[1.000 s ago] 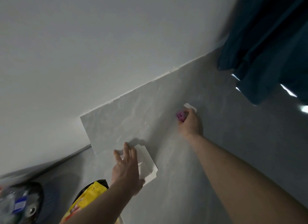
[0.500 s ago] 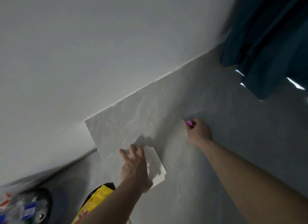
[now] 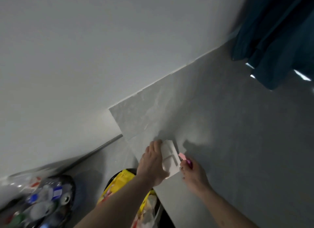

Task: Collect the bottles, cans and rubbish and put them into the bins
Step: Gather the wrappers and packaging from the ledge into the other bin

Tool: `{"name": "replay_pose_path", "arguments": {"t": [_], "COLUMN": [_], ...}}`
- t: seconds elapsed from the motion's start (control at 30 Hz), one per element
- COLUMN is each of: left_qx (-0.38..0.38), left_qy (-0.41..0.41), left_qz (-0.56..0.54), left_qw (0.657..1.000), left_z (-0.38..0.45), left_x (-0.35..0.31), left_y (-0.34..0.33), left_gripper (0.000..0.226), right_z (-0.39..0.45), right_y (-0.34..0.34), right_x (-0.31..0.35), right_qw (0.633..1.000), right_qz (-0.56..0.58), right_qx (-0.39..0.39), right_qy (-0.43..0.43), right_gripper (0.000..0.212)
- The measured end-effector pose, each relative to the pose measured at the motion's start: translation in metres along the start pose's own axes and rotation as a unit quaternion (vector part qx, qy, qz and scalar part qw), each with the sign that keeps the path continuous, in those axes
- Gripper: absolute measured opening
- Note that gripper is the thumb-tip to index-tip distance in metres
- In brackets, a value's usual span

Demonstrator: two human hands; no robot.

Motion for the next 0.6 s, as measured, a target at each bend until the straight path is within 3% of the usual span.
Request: {"name": "replay_pose_path", "arguments": {"t": [0.13, 0.37, 0.43, 0.53, 0.6], "left_qx": [0.016, 0.077, 0.090, 0.089, 0.080], "left_qy": [-0.031, 0.029, 0.047, 0.111, 0.139], "left_qz": [-0.114, -0.239, -0.279, -0.358, -0.365], "left_qw": [0.993, 0.968, 0.955, 0.923, 0.917], "left_z": [-0.073, -0.235, -0.266, -0.293, -0.294], "left_x": [0.027, 0.135, 0.164, 0.205, 0.226], "left_y": [-0.014, -0.058, -0.072, -0.088, -0.093], "left_gripper": [0.126, 0.149, 0.130, 0.075, 0.060], "right_z": [-0.056, -0.169, -0.189, -0.207, -0.207], "right_y": [-0.036, -0.152, -0.184, -0.216, -0.226], "right_x": [-0.027, -0.062, -0.073, -0.086, -0.089], "right_qw": [0.996, 0.991, 0.985, 0.980, 0.981], "right_qz": [0.077, 0.084, 0.096, 0.095, 0.080], "right_qx": [-0.023, 0.038, 0.049, 0.055, 0.044], "right_qy": [-0.039, -0.101, -0.134, -0.167, -0.171], "right_gripper": [0.025, 0.017, 0.018, 0.023, 0.023]}}
Point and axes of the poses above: each hand's wrist, its own z-axis towards the middle knuckle, its own y-axis out of the back of the hand, x = y × z, the point moved 10 cm from there along z, towards the middle knuckle, and after that the axes turned 8 degrees about x, right-handed, at the moved point
